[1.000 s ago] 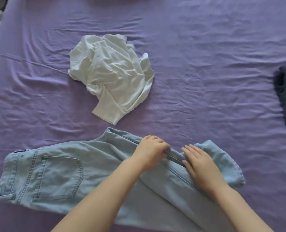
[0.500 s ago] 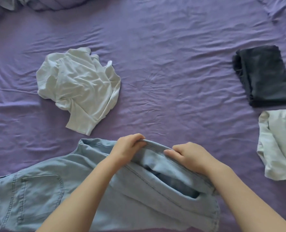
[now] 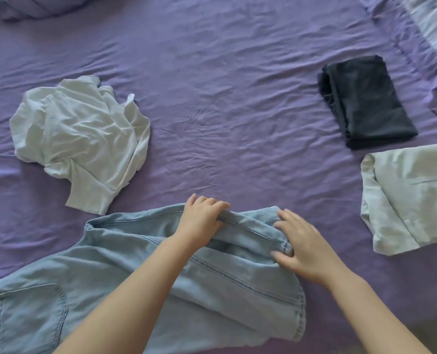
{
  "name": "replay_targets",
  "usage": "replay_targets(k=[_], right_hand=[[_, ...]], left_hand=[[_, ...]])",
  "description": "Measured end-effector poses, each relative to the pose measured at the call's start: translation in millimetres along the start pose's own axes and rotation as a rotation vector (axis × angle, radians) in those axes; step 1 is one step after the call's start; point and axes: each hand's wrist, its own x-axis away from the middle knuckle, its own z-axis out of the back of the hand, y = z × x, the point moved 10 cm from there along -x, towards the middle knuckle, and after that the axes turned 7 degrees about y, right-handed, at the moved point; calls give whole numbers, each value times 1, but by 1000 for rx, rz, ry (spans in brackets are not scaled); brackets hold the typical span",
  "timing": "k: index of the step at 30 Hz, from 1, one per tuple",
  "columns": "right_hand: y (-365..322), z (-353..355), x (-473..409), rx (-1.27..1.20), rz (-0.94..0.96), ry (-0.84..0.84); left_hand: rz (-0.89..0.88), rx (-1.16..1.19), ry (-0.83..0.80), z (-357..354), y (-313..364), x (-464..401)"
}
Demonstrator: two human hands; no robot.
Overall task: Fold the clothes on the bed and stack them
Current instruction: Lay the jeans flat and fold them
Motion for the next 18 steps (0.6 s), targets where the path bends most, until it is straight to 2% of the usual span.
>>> replay_targets(k=[2, 5, 7, 11, 16, 18], right_hand=[[3, 17, -5, -43, -9, 171], [10, 55, -24, -131, -181, 362], [6, 71, -47, -165, -252, 395], [-2, 74, -98, -127, -245, 412], [21, 27, -126, -177, -333, 273], [23, 15, -120, -166, -317, 272]], left_hand=[[24, 24, 89, 10, -3, -8], [126, 43, 267, 38, -19, -26], [221, -2, 226, 44, -30, -38], [385, -93, 164, 42, -53, -52], [475, -106, 158, 19, -71, -65], [500, -93, 174, 9, -75, -65]])
